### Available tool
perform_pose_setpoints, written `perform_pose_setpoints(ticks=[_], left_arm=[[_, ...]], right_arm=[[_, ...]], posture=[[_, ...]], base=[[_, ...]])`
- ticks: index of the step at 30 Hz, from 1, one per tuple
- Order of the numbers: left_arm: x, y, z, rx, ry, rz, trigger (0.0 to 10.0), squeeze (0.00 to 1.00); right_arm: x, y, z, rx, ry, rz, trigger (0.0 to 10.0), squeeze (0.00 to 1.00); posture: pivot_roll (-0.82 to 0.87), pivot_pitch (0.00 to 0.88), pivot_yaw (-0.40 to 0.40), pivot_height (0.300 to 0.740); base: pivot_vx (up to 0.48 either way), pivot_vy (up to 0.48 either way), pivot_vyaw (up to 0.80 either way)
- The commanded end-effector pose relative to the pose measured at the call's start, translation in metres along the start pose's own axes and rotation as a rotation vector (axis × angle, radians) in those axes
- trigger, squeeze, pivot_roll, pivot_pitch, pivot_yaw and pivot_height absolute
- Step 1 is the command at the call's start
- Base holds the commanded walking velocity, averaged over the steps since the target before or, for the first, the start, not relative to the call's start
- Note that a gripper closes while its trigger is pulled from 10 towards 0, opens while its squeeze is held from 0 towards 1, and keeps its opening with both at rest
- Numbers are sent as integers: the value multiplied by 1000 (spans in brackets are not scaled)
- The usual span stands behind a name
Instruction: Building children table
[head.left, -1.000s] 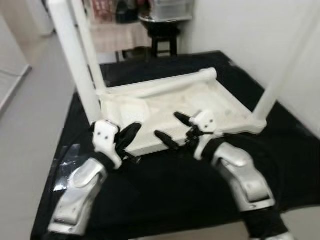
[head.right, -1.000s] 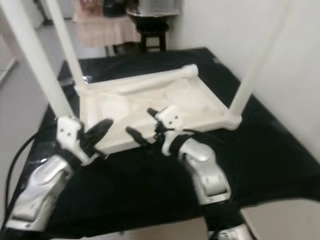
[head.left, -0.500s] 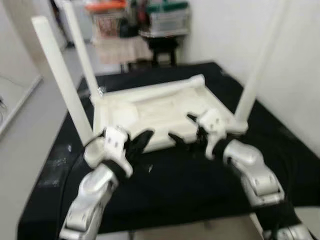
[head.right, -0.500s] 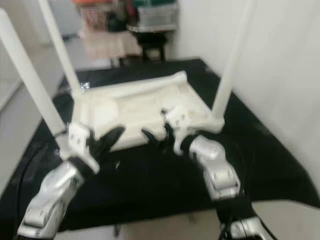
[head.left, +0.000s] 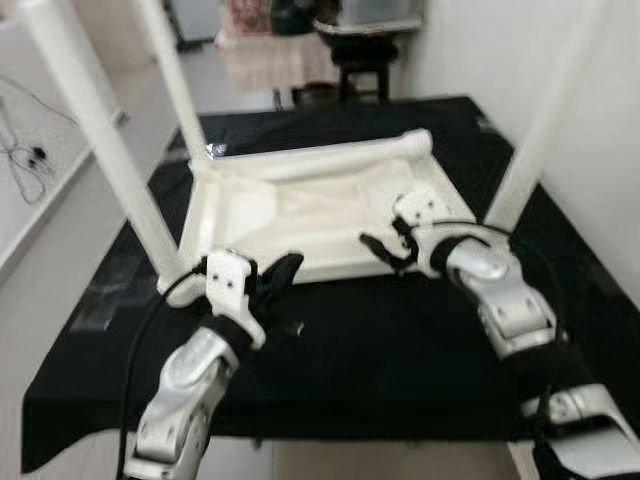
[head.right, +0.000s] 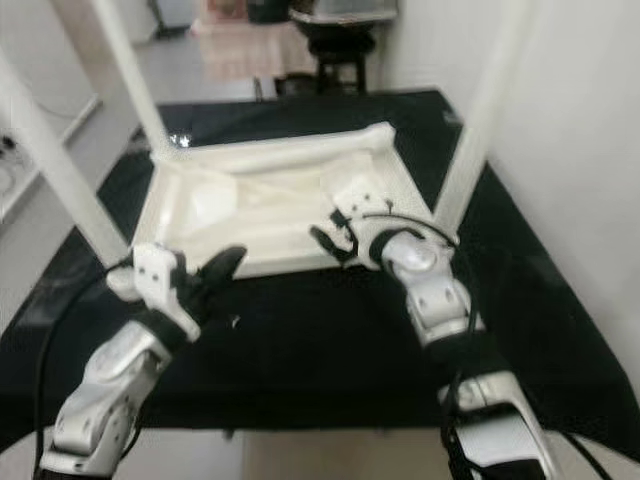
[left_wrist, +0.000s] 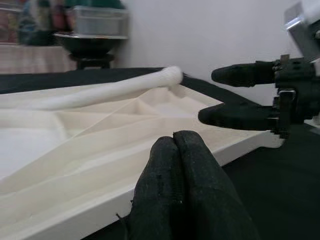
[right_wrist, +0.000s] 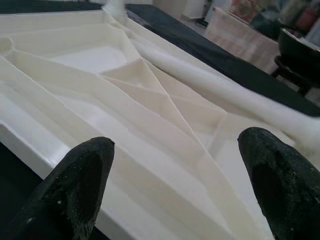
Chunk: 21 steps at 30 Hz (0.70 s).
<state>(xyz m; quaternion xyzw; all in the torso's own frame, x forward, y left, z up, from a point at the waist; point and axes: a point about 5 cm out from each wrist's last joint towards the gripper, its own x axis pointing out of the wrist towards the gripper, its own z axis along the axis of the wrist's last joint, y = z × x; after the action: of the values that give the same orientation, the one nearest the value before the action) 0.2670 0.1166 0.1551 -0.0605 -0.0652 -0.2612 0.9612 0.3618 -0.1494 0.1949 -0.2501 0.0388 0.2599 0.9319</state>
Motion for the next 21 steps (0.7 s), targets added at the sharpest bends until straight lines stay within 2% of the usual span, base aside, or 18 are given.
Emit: perform_pose_setpoints(ticks=[1, 2, 6, 10, 14, 18, 21], left_arm=[[-2, 3, 1, 10, 7, 6, 10000, 0], [-3, 3, 1, 10, 6, 6, 10000, 0], [-3, 3, 2, 23, 1, 21, 10000, 0], [-5, 6, 3, 36, -8, 69, 10000, 0], [-8, 16, 2, 53, -6, 184, 10000, 0], [-8, 18, 1, 62, 7, 205, 10000, 0], [-10, 22, 0, 83, 22, 229, 10000, 0]], right_arm=[[2, 10, -3, -21, 49, 66, 10000, 0], [3, 11, -3, -28, 58, 78, 10000, 0], [4, 24, 4, -84, 84, 264, 10000, 0], [11, 24, 7, -74, 120, 293, 10000, 0], [22, 24, 10, -43, 166, 316, 10000, 0], [25, 26, 9, -39, 196, 338, 10000, 0], [29, 33, 7, -48, 241, 401, 10000, 0]], posture=[[-46, 45, -8, 740], [-46, 45, -8, 740], [-42, 50, -13, 740], [-44, 54, -19, 740], [-47, 57, -19, 740], [-43, 63, -16, 740], [-40, 67, -15, 740]], base=[[0, 0, 0], [0, 0, 0], [0, 0, 0], [0, 0, 0], [0, 0, 0], [0, 0, 0], [0, 0, 0]])
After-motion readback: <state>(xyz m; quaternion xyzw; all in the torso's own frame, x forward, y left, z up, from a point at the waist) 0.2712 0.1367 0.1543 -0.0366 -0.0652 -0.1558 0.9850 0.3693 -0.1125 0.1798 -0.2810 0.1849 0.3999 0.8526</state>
